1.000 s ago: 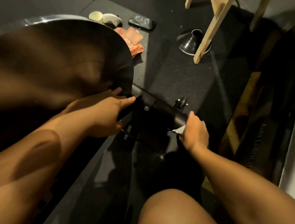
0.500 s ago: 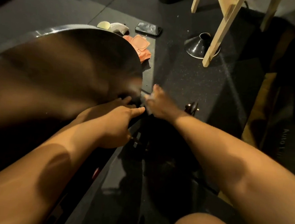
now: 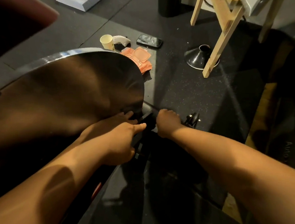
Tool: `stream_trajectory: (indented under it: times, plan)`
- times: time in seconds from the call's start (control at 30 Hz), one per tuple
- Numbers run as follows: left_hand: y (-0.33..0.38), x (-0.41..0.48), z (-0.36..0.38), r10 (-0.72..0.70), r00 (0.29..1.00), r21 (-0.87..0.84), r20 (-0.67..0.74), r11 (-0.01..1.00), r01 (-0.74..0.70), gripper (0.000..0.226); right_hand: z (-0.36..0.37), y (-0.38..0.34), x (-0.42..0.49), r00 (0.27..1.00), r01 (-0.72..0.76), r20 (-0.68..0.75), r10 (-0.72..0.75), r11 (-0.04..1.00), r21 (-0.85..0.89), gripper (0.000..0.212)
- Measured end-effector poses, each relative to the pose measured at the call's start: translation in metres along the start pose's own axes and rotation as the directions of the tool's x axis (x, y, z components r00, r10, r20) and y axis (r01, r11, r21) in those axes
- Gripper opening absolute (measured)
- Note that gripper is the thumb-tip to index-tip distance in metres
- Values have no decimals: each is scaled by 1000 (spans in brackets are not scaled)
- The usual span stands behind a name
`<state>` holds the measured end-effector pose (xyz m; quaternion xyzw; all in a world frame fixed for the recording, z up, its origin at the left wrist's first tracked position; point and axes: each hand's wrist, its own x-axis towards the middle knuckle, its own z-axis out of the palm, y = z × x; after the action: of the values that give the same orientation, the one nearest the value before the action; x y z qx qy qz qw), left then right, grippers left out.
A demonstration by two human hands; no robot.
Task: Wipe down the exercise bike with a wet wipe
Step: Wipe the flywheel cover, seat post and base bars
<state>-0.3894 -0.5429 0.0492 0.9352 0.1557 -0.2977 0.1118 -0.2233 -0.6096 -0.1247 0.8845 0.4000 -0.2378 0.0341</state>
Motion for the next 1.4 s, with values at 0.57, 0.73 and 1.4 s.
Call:
stream_trajectory:
  times: [0.57, 0.73, 1.4]
  plan:
    - [4, -7, -8, -13, 1000, 23, 14, 1000, 13, 80, 43, 87, -53, 977, 170, -89, -194, 959, -225, 106]
    - [3, -5, -8, 15, 1000, 28, 14, 999, -15, 81, 35, 40, -7, 977, 144, -117, -180, 953, -265, 121]
    - [-3, 1, -5, -32, 996, -40, 81, 999, 35, 96, 13, 147, -87, 964, -263, 145, 222, 873, 410, 68]
